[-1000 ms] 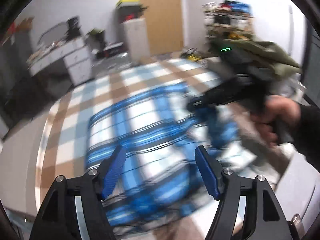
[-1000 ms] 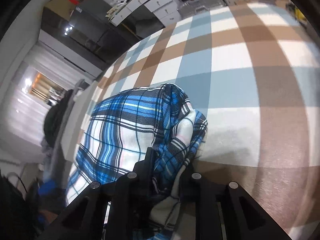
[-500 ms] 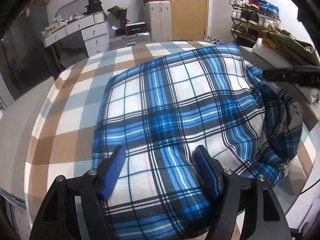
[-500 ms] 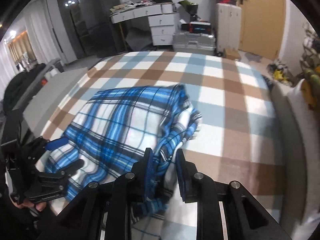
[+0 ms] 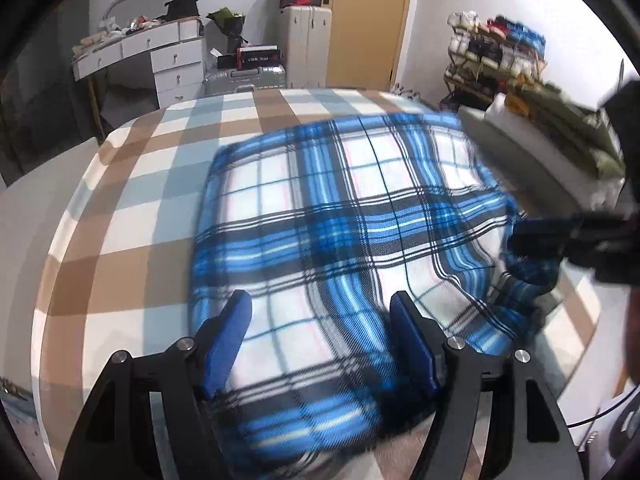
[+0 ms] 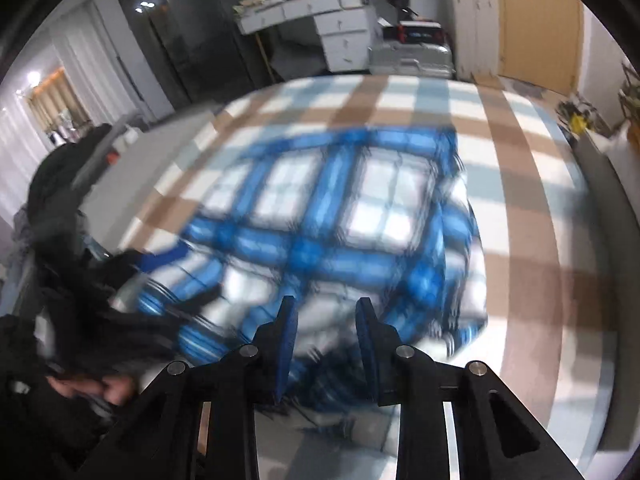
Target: Fold large clothes
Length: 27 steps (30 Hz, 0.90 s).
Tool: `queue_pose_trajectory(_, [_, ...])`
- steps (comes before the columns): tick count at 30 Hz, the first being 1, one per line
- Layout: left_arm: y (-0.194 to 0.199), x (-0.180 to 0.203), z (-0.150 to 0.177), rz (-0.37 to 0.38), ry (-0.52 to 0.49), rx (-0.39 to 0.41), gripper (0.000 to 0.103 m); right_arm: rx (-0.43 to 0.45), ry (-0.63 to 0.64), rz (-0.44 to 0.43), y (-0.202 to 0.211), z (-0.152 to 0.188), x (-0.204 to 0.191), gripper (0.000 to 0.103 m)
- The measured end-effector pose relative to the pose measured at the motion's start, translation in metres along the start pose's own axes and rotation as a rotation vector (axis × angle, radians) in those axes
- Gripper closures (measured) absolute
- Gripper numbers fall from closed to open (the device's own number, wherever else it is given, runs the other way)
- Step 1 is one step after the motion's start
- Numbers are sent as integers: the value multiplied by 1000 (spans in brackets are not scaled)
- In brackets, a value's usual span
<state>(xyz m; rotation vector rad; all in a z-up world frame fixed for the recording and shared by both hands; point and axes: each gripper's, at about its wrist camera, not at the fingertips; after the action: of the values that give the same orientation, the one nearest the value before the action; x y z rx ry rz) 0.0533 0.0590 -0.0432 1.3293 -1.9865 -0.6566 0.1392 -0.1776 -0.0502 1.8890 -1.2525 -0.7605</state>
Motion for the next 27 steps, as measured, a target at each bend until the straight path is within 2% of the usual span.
queue_pose_trajectory(1, [6,-3,1,-2,8,11,36,6,-19,-17,2,4,3,64])
queue_pose_trajectory(3, [16,-9,3,-9,18,29,36,23,-57,-11,8,15,7,42])
queue_pose_trajectory(5, [20,-15,5,-24,25,30,36,34,-76,-6,10,24,10,36])
queue_pose_trajectory(10, [14,-26,8,-19,58,-11,36,-30,-157,-55,-16,40,15,33])
queue_pose_trajectory(13, [14,-24,8,-28,46,-10,36,-8,-149,-76,-24,33,9,34])
queue_pose_trajectory(14, [14,-23,7,-34,40,-8,36,3,-140,-77,-26,30,5,38])
queue_pose_trajectory(15, [14,-22,7,-37,35,-10,36,13,-132,-78,-28,26,2,57])
queue_pose_trajectory(17, [14,-24,6,-43,33,-13,36,24,-141,-90,-29,19,0,88])
queue_pose_trajectory(21, [20,-28,1,-62,37,-2,36,107,-239,-245,-10,4,13,96])
queue_pose_trajectory(24, [31,-30,-8,-61,42,32,36,224,-315,-457,24,-8,28,97])
queue_pose_trajectory(27, [44,-24,-18,-54,23,81,36,321,-367,-596,53,-5,45,98])
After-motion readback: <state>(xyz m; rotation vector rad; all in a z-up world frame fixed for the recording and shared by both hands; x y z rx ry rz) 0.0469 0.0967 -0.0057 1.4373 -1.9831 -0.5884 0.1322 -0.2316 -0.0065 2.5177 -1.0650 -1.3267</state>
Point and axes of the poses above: each gripper's, at about its wrist camera, not at the fingertips, and y roughly against the way its jaws point, x to its right, z to its underside, and after that the axes turned 9 degrees about z, right-handed
